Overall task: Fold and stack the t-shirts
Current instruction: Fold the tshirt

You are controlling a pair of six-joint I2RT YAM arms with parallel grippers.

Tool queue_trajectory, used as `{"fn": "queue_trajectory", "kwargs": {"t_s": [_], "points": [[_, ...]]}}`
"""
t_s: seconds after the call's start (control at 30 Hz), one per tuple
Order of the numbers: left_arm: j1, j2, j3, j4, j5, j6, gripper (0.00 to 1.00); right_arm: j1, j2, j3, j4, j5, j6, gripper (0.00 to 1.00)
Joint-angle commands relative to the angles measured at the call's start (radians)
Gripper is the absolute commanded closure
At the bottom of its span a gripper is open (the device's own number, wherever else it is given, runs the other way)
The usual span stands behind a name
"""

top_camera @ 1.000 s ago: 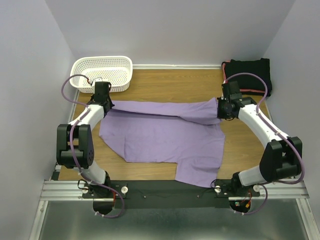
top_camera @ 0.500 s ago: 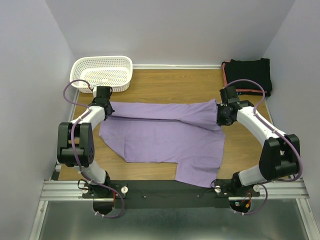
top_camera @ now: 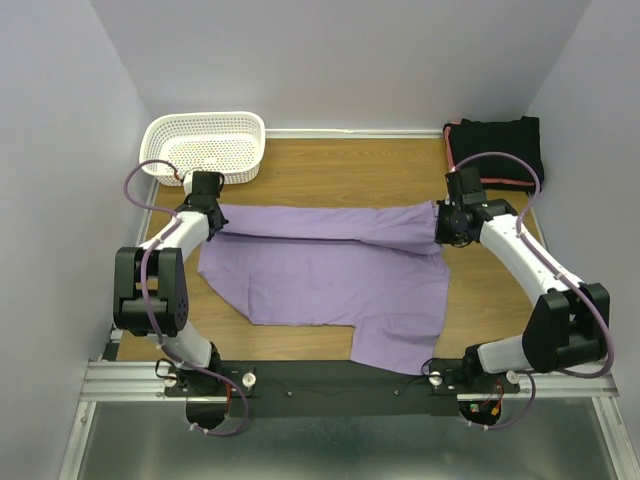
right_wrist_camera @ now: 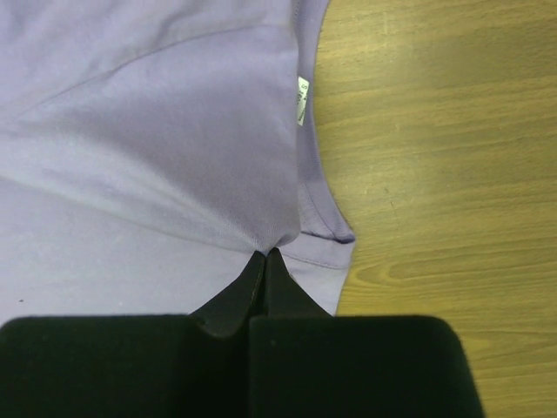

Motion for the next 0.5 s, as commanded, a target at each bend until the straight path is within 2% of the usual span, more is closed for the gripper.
{"fn": "queue_trajectory", "kwargs": {"t_s": [0.0, 0.17, 0.23, 0.3, 0.37, 0.4, 0.47], "points": [[0.01, 0.003, -0.005, -0.013, -0.059, -0.013, 1.0, -0.003, -0.037, -0.019, -0.043, -0.021, 0.025, 1.0], [0.01, 0.049, -0.04, -0.023, -0.032, -0.042, 1.0, -0.003, -0.002, -0.059, -0.05, -0.026, 0.048, 0.99], [0.01, 0.058, -0.05, -0.032, -0.021, -0.055, 1.0, -0.003, 0.044, -0.058, -0.052, -0.066, 0.045, 0.93], [0.01, 0.055, -0.057, -0.038, -0.029, -0.072, 0.89, -0.003, 0.07, -0.058, -0.059, -0.109, 0.042, 0.88], [0.011, 0.038, -0.063, -0.046, -0.043, -0.082, 0.78, -0.004, 0.087, -0.07, -0.055, -0.173, 0.044, 0.78], [0.011, 0.029, -0.063, -0.05, -0.047, -0.087, 0.63, -0.003, 0.089, -0.07, -0.053, -0.188, 0.044, 0.68], [0.011, -0.003, -0.066, -0.05, -0.047, -0.095, 0.52, -0.003, 0.086, -0.052, -0.047, -0.201, 0.031, 0.56]]}}
